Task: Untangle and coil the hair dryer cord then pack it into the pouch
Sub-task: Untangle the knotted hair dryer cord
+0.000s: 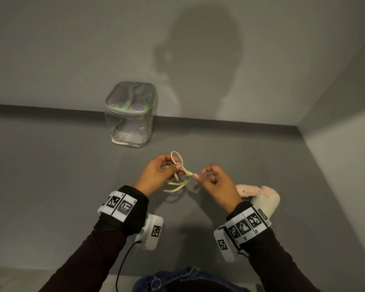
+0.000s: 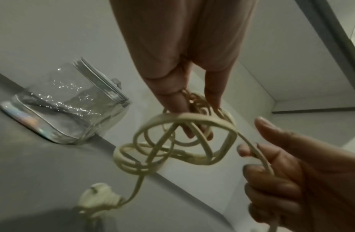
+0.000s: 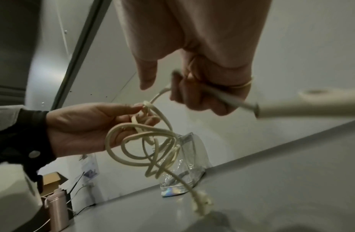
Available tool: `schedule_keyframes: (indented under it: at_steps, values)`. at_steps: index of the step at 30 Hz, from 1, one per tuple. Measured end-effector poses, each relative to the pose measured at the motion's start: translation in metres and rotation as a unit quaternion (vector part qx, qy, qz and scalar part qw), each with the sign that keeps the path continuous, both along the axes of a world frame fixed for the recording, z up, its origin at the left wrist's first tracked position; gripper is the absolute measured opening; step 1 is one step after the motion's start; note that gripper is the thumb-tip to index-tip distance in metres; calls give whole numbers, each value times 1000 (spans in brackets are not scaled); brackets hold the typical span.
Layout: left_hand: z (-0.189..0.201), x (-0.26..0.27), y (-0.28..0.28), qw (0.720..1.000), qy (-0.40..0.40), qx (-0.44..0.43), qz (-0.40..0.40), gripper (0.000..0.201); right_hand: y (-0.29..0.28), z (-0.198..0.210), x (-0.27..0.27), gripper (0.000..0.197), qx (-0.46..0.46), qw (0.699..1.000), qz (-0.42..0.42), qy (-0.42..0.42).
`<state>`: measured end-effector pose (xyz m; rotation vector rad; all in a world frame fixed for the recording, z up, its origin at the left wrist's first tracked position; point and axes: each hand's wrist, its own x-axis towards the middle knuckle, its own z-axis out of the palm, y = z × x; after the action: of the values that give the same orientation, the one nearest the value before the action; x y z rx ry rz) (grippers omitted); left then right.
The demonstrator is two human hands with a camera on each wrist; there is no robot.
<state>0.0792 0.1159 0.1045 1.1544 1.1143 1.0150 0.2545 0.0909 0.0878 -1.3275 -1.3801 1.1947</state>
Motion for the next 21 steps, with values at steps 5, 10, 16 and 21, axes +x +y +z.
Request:
schedule_keyframes:
  at_steps: [5,10,16,21]
  values:
    - [1,17,-7,999,-28,24,-16,26,7,-1,-16,21,77,995,3,-63]
    - [-2,6,0,998,-16,24,55,19,11,2,-4,23,53,997,-42,-45]
    - [-8,-32,2,998,48,50,14,31,16,0,11,20,19,989,-121,77]
    - [-16,-31,-7,981,127,120,-80,55,19,-1,13,21,-34,970,-134,201]
